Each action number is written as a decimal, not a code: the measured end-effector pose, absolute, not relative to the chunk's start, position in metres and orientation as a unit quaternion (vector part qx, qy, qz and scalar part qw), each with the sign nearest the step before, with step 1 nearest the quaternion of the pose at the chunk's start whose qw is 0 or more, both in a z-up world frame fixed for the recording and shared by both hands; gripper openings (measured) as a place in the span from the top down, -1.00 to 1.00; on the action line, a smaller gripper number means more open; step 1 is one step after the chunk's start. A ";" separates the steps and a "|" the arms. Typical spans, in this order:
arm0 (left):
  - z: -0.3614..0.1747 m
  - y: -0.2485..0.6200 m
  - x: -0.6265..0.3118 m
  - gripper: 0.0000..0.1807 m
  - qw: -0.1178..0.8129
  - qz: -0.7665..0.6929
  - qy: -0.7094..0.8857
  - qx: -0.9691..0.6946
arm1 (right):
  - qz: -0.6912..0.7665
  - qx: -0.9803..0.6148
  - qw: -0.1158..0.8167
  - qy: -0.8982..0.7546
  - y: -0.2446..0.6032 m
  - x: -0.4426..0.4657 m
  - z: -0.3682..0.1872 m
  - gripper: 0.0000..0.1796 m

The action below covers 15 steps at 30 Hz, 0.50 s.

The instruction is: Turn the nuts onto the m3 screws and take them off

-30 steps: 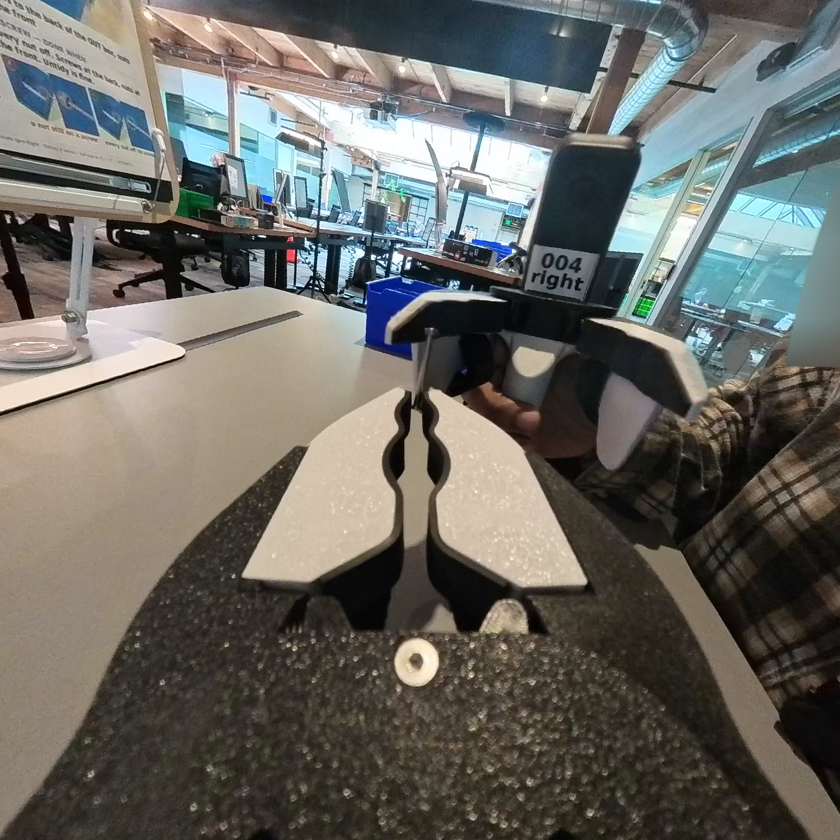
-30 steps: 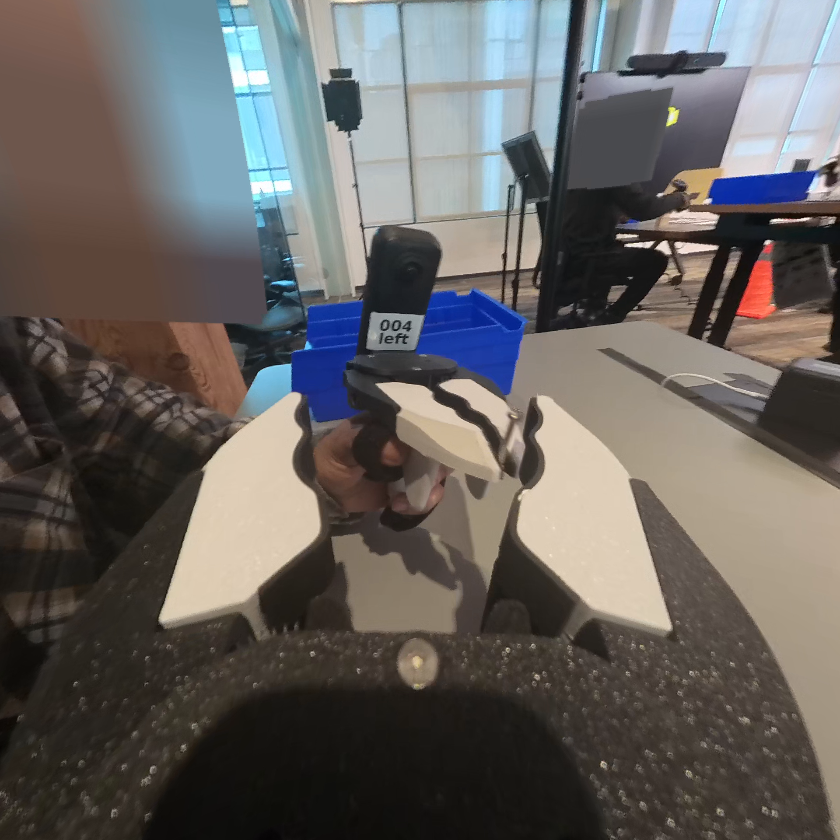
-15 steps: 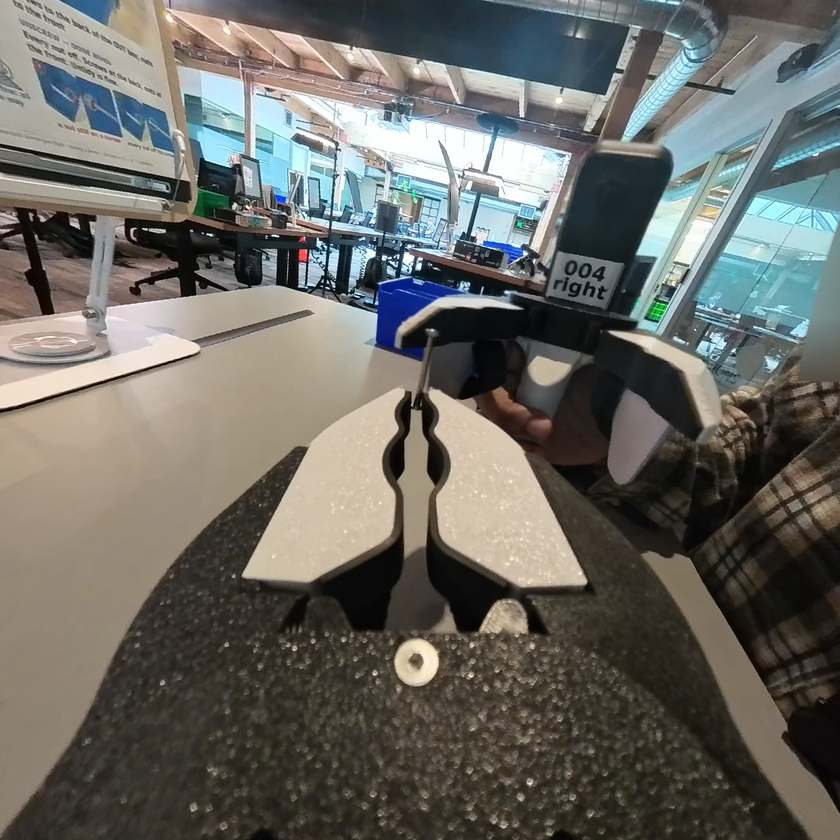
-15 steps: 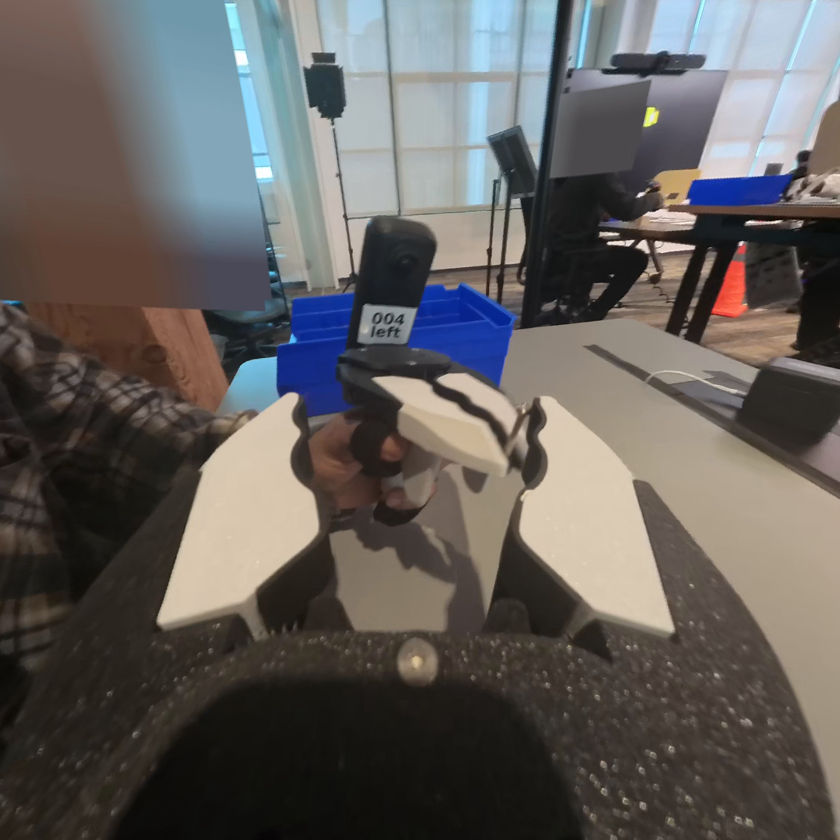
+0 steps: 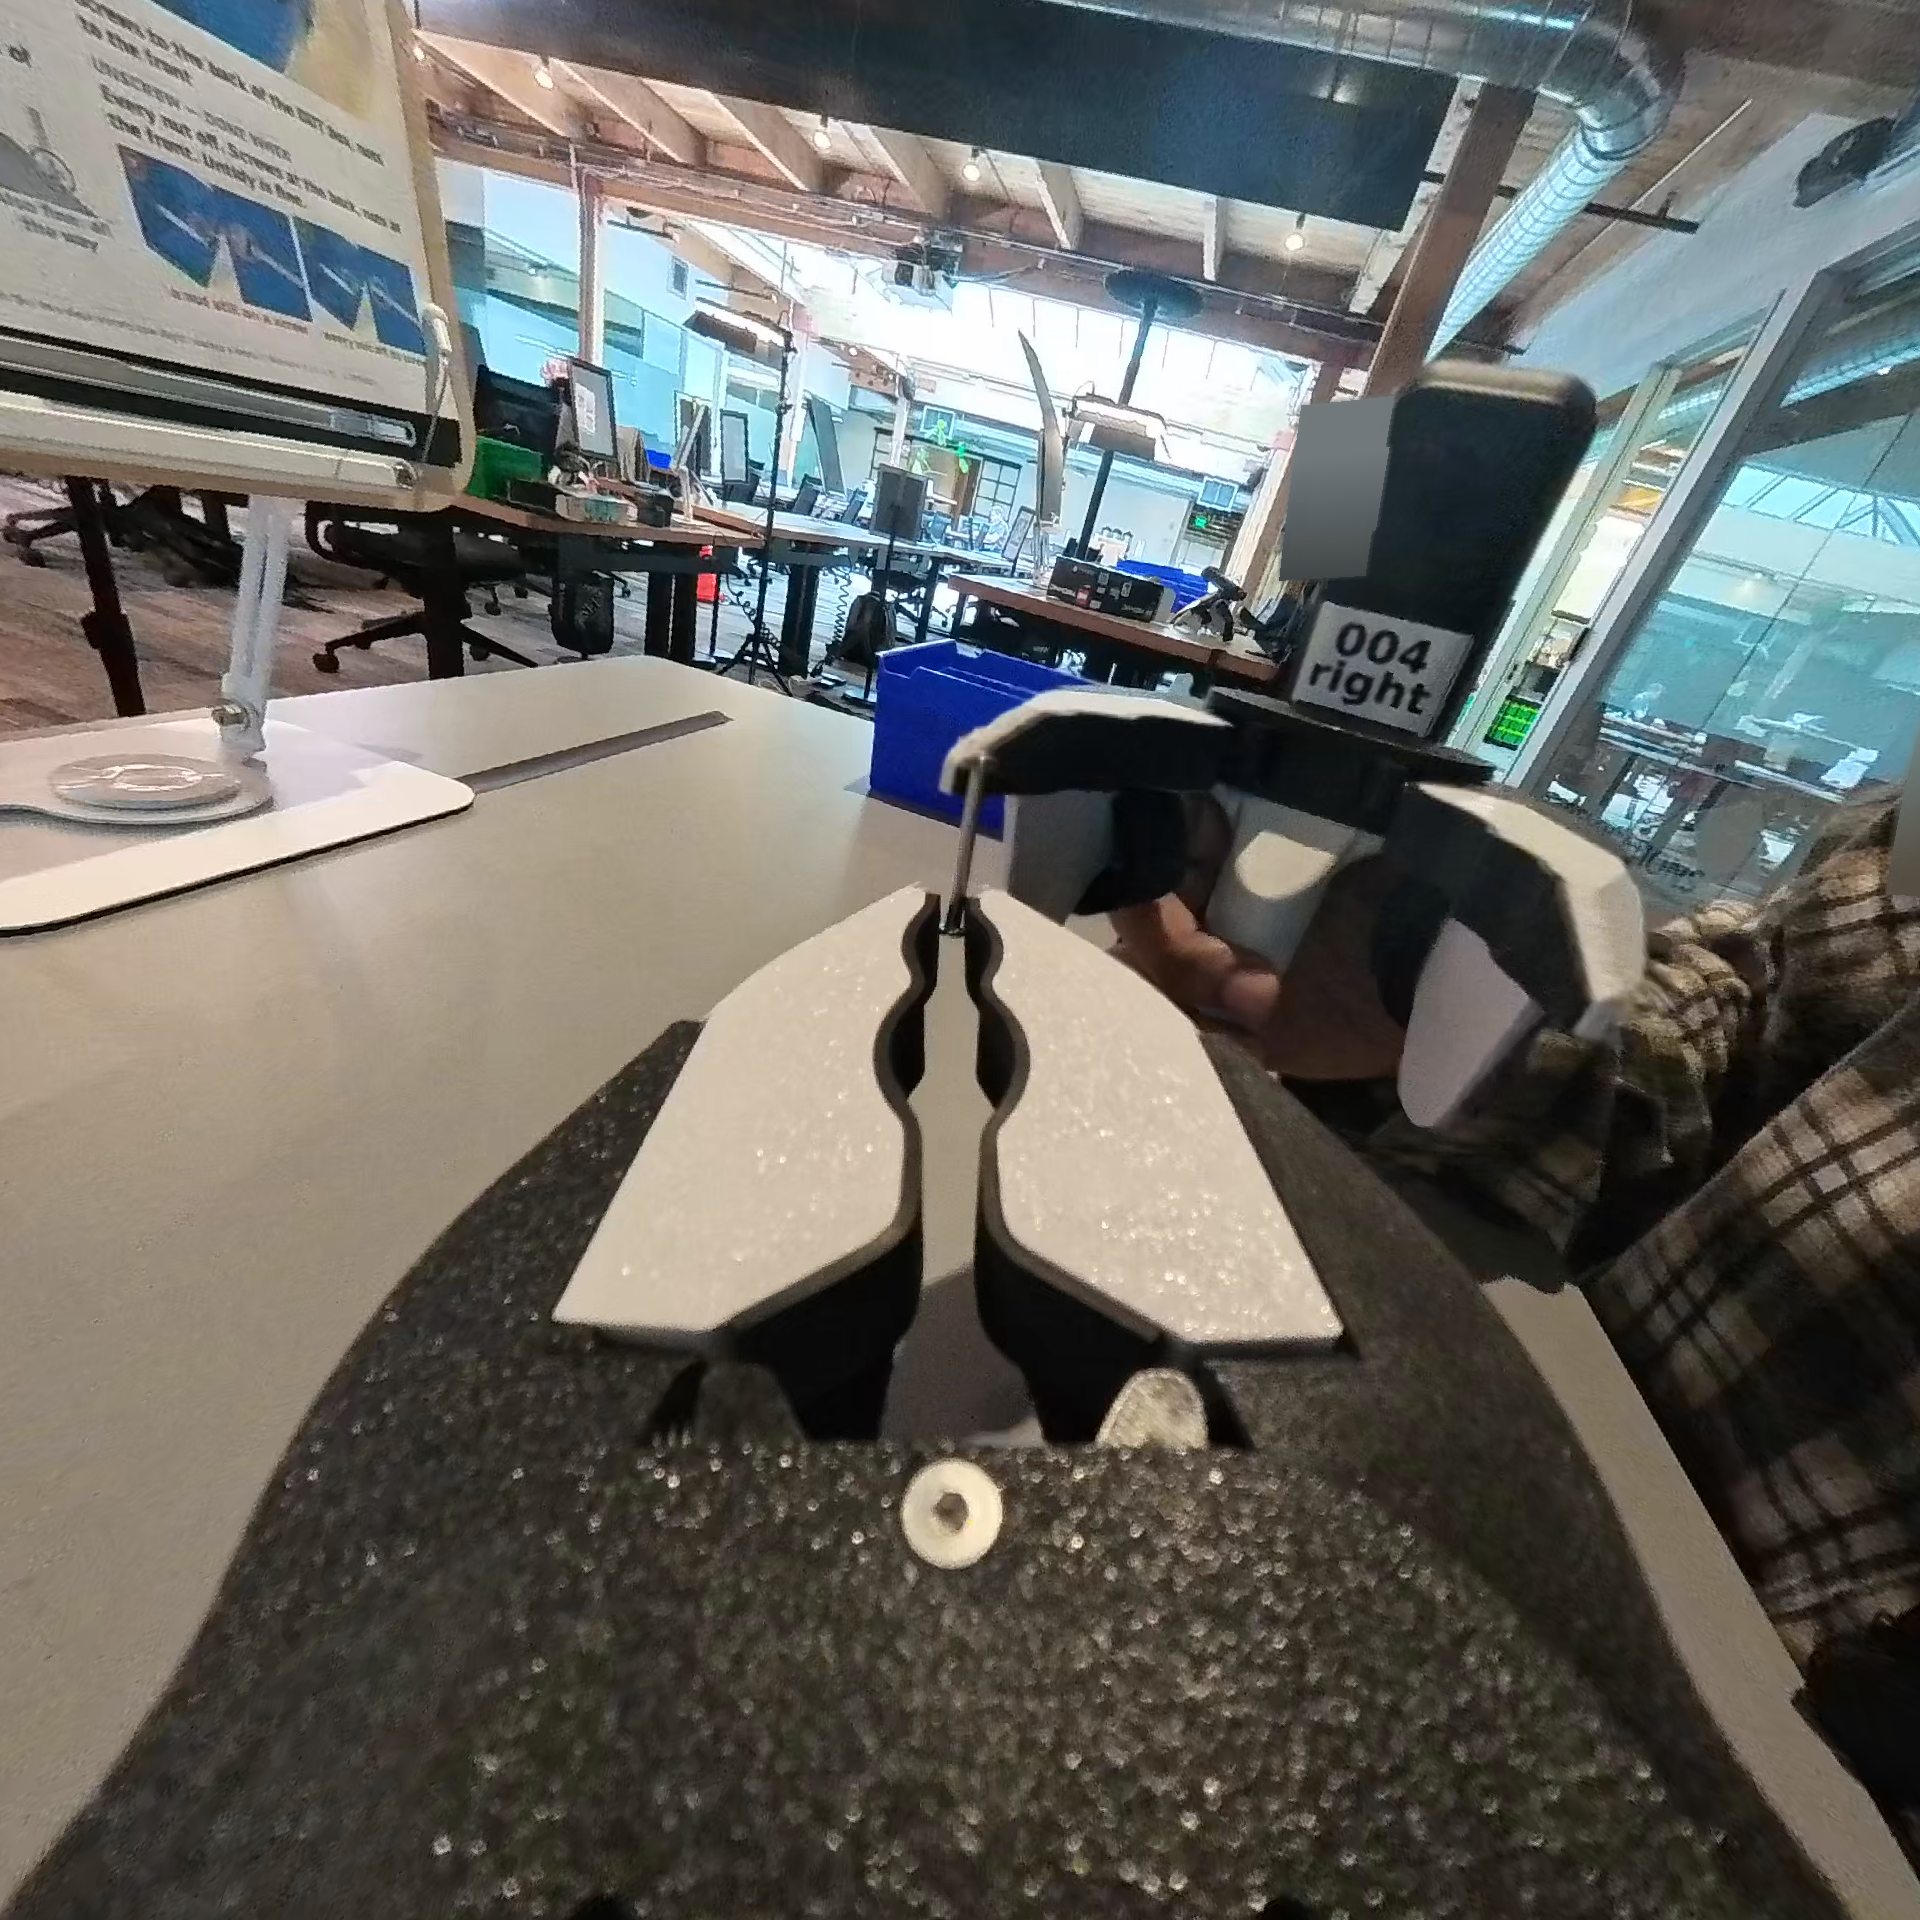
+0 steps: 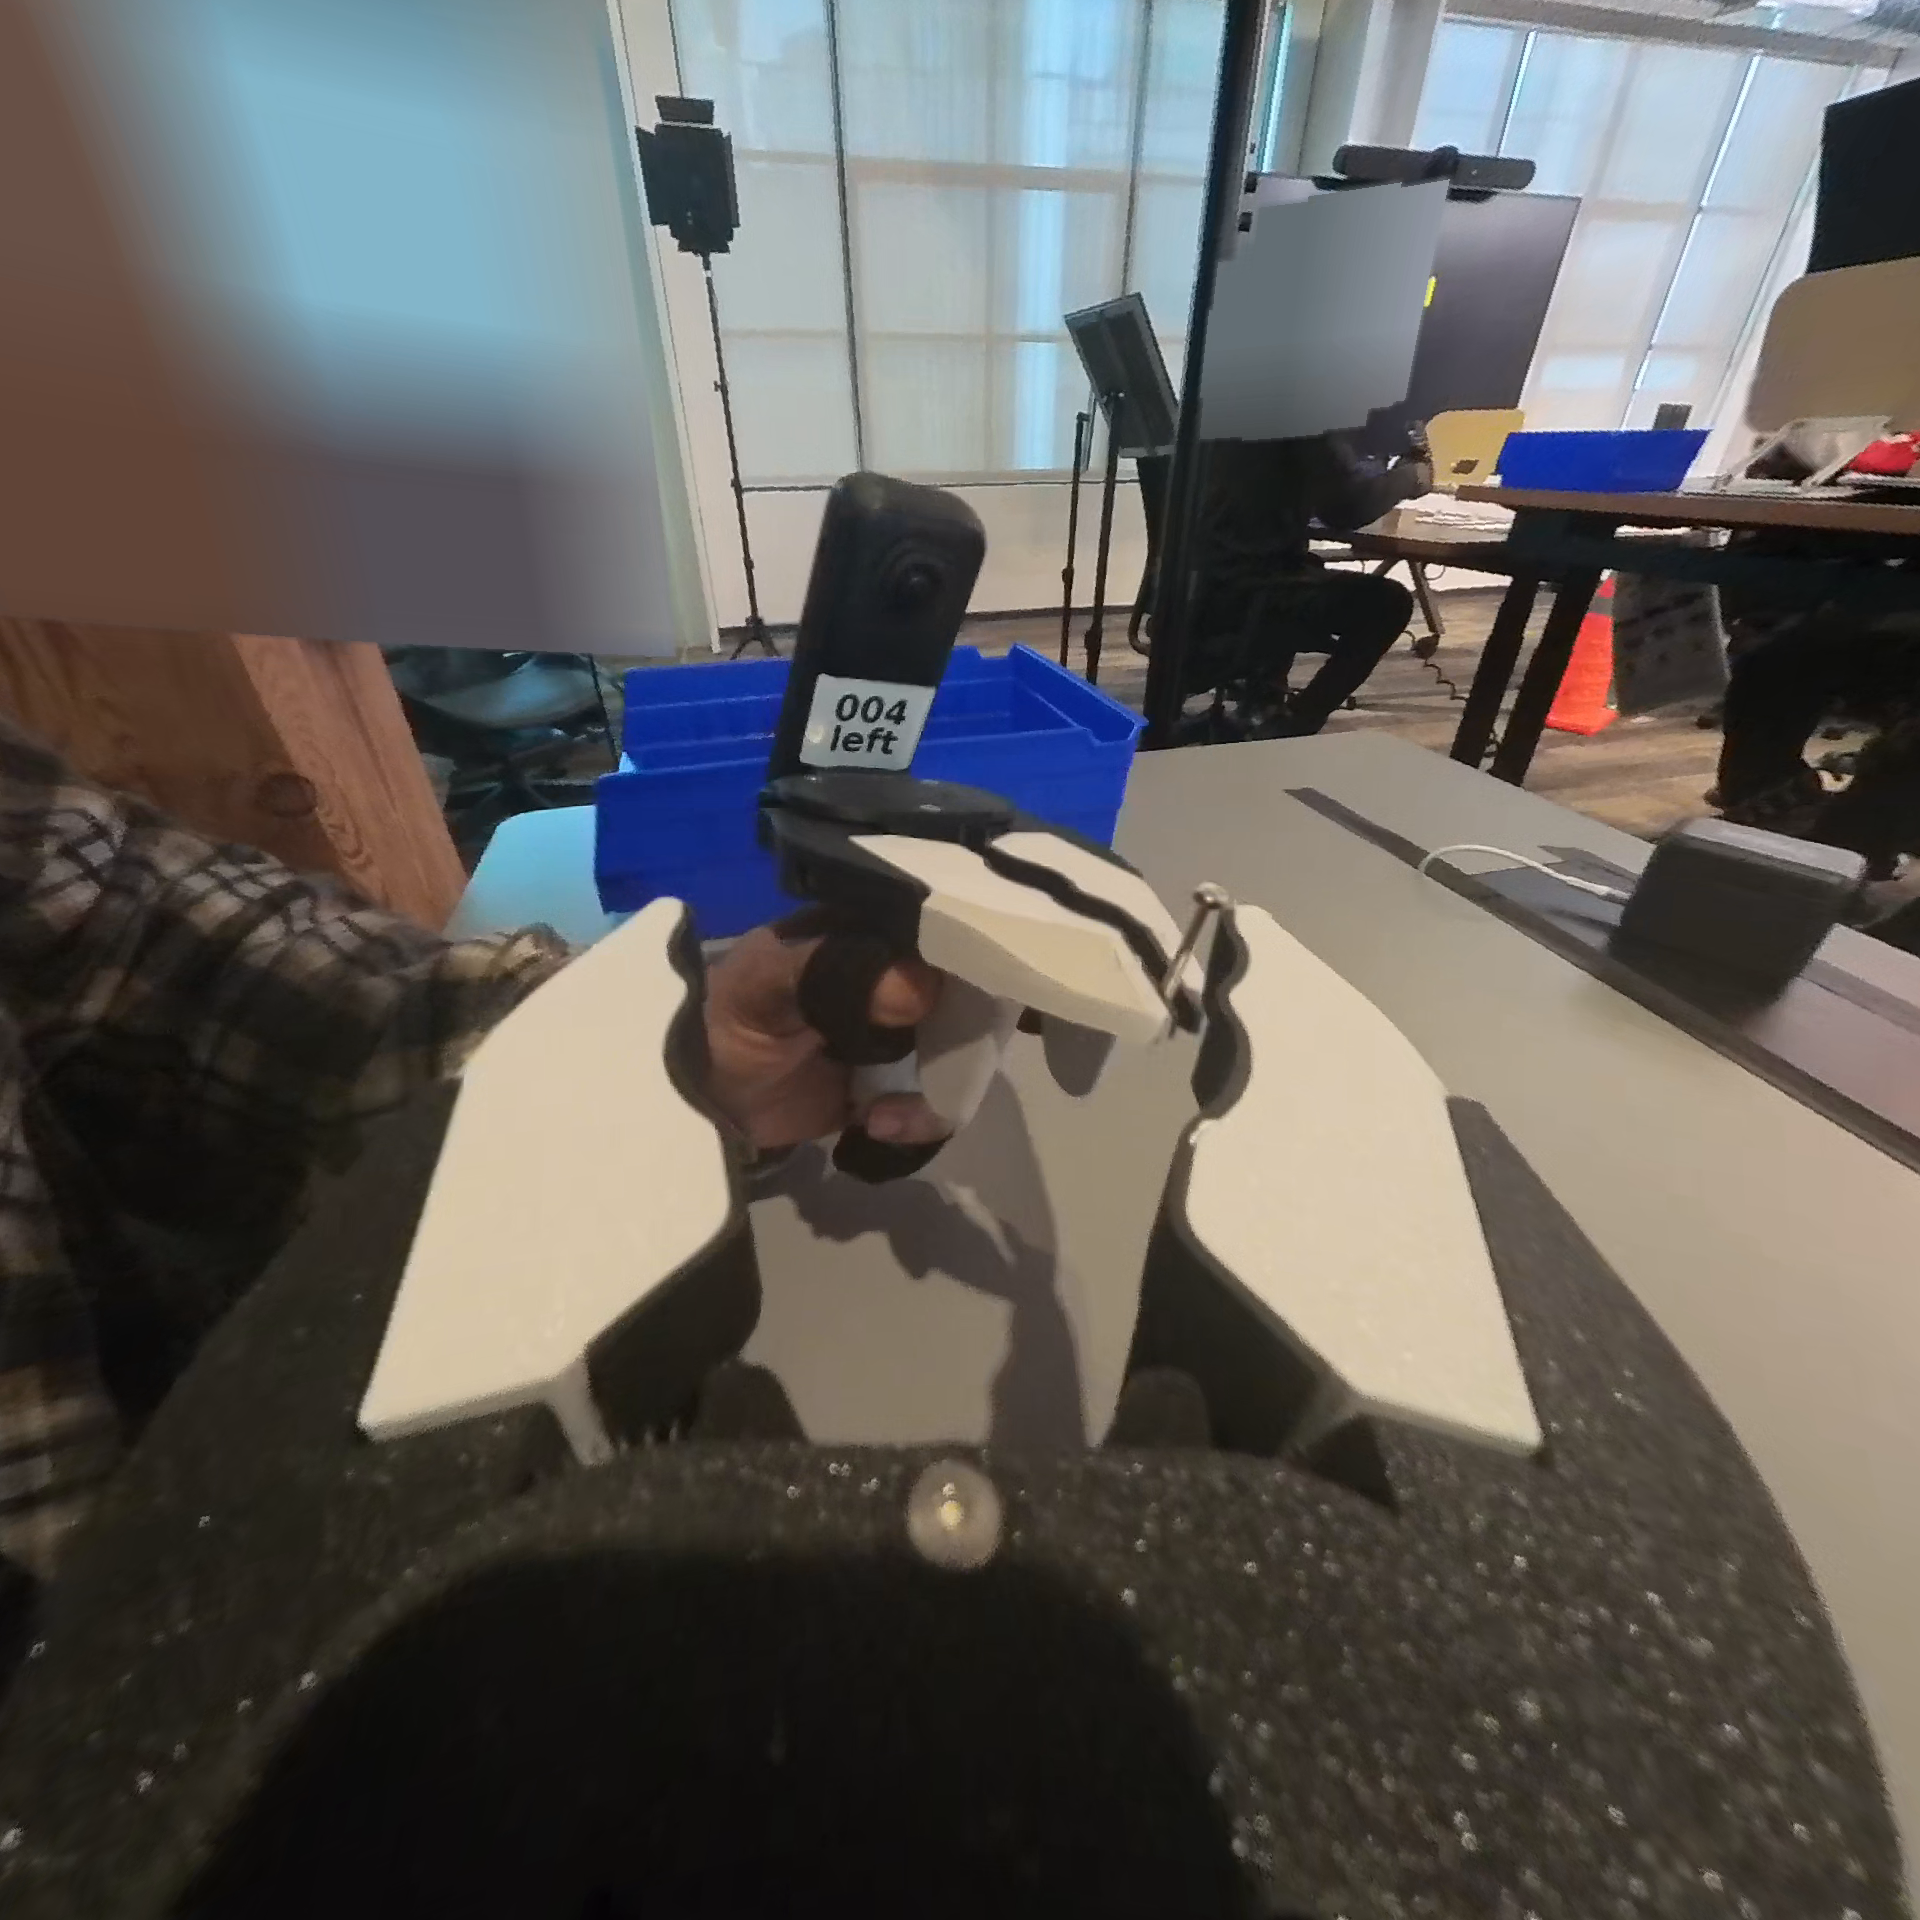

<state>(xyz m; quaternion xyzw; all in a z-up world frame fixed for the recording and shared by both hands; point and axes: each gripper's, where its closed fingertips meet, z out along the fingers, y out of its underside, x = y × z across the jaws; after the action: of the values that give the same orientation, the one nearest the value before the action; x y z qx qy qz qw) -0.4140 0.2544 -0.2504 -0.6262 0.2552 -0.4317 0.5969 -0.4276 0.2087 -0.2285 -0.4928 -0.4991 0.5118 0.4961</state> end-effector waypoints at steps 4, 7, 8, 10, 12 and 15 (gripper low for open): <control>-0.251 0.253 -0.411 0.96 0.595 -0.433 0.260 -0.625 | 0.517 -0.494 0.506 -0.483 0.215 -0.429 -0.222 -0.04; -0.251 0.253 -0.411 0.96 0.596 -0.431 0.259 -0.626 | 0.526 -0.491 0.494 -0.488 0.212 -0.435 -0.222 -0.03; -0.251 0.254 -0.413 0.96 0.597 -0.430 0.257 -0.627 | 0.523 -0.492 0.495 -0.489 0.211 -0.434 -0.223 -0.04; -0.250 0.255 -0.415 0.96 0.599 -0.430 0.252 -0.627 | 0.521 -0.494 0.495 -0.490 0.209 -0.430 -0.225 -0.03; -0.250 0.255 -0.416 0.96 0.598 -0.431 0.250 -0.627 | 0.523 -0.496 0.496 -0.485 0.210 -0.427 -0.225 -0.02; -0.250 0.254 -0.412 0.96 0.596 -0.432 0.256 -0.626 | 0.526 -0.498 0.499 -0.476 0.215 -0.430 -0.222 -0.04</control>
<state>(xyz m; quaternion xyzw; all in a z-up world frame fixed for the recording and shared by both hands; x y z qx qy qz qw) -0.4124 0.2539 -0.2501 -0.6262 0.2561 -0.4319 0.5965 -0.4300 0.2149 -0.2220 -0.4975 -0.4763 0.5263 0.4986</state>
